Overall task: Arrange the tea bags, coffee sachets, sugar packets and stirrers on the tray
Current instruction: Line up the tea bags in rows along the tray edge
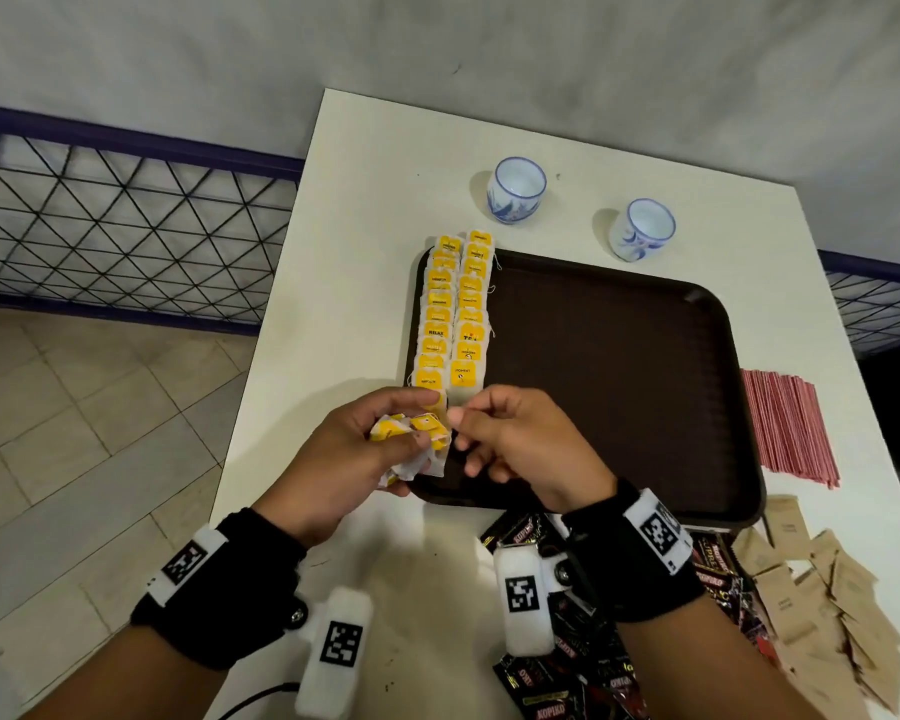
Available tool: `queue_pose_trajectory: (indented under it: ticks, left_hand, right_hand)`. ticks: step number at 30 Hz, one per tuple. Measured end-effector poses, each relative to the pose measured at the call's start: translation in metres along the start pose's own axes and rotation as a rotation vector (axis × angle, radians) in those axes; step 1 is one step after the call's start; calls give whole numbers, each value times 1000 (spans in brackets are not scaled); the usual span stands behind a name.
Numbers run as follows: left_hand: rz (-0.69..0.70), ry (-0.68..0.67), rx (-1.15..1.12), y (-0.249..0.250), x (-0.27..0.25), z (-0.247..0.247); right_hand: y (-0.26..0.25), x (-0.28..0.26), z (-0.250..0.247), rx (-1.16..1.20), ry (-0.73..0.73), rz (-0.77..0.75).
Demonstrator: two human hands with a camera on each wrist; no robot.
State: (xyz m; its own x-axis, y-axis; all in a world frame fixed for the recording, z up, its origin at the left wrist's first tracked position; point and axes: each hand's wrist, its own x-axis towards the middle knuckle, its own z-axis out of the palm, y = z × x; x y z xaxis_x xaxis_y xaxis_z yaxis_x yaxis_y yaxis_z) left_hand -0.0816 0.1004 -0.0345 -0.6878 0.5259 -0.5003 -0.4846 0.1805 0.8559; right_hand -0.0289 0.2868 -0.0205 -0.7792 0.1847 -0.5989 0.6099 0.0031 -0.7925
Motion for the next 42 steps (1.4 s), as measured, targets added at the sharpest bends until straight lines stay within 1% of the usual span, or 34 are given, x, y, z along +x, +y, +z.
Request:
queue_pose_trajectory:
  ticks: [3,5,8,12,15,18,20,22,25,29,34,39,42]
  left_hand:
    - [84,21,82,-1,1,5]
    - [115,17,93,0,1,8]
    - [138,1,101,0,2,12]
    - [157,-5,101,-1,2,12]
    - [156,6,79,-2,1,10]
    - [124,33,26,-5,1,6]
    - [92,54,3,-7,2,2]
    - [71,70,-7,-9,2,-3]
    - [50,72,-43,-12,3,-9]
    - [37,60,-23,-13,3,-13]
    - [26,68,-11,-15,2,-15]
    - [11,68,-24,-14,2,-15]
    - [8,71,-21,-14,2,-15]
  right_hand:
    - [1,-7,3,63,-18,57]
    - [2,-9,5,80,-8,48]
    - [1,-9,5,122,25,29]
    - [-3,-10,2,204,52,58]
    - [-3,-10,0,194,86,43]
    - [-5,-9,-4,104,186,-32]
    - [-6,-8,-12,-75,295,-121]
    - [-6,-7,-21,-239,345,-190]
    - [-1,-3,-28,-325,291,-226]
    - [3,0,-35,-386,250,-252]
    - [0,3,-38,-364,152,-198]
    - [-3,11,-40,-354,58,-210]
    - [-6,18,-39,-365,-9,-171]
